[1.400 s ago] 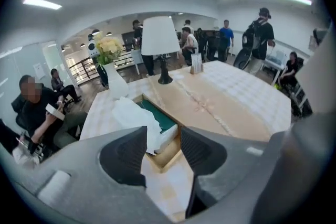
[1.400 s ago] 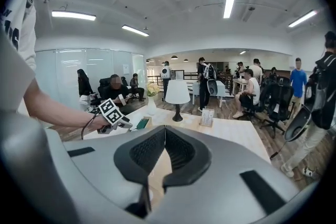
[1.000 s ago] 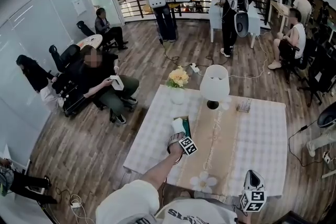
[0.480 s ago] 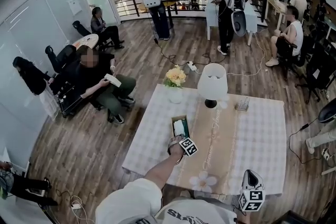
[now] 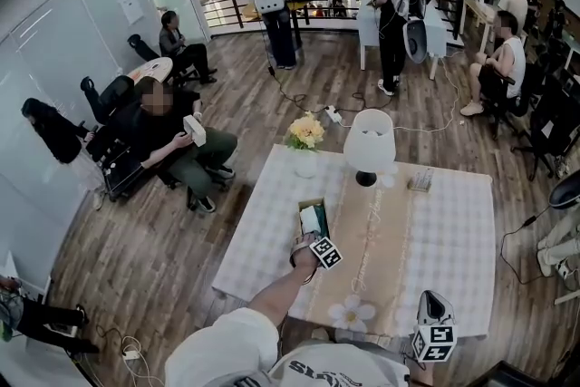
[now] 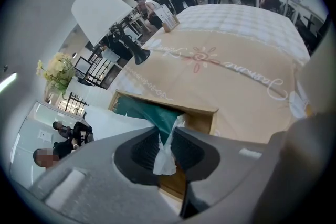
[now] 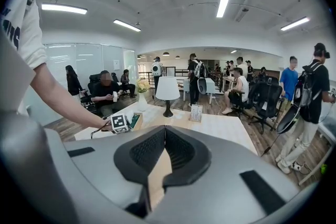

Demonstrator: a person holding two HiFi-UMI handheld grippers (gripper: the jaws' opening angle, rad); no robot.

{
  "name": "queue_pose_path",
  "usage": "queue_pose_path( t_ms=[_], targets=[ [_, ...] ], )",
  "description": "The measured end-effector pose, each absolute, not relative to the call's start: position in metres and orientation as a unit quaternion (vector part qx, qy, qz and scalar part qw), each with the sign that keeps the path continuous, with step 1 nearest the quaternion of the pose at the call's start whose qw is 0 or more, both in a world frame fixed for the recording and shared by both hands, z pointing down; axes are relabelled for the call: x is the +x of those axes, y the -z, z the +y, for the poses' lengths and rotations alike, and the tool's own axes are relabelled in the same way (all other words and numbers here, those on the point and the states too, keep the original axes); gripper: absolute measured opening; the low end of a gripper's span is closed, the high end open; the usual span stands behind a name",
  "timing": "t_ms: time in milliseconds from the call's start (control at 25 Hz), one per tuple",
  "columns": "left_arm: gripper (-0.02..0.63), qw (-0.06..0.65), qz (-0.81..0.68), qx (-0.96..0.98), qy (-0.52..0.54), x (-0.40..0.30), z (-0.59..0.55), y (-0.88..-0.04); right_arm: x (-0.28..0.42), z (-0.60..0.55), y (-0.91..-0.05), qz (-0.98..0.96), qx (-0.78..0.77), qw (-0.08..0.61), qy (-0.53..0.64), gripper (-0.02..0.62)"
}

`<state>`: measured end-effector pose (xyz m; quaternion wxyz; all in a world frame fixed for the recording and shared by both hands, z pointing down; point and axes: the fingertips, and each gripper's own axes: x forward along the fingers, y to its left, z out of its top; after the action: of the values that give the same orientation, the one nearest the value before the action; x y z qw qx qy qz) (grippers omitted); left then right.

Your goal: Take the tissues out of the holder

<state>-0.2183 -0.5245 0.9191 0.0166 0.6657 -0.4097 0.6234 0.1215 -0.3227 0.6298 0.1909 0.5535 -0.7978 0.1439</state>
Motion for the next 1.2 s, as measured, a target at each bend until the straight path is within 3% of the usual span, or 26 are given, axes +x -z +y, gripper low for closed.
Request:
queue_pose_path(
  t_ms=[600, 1200],
  targets=[
    [0.067, -0.069, -0.434, 0.678, -0.589, -0.233, -0.498, -0.855, 0.090, -0.334, -0.624, -0.821, 0.523, 0.189, -0.131, 0.008],
    [0.067, -0.202, -0.391, 0.734, -0.518, -0.203, -0.403, -0.675, 0.065, -0.343, -0.624, -0.839, 0.498, 0.180, -0.126, 0.009]
  ],
)
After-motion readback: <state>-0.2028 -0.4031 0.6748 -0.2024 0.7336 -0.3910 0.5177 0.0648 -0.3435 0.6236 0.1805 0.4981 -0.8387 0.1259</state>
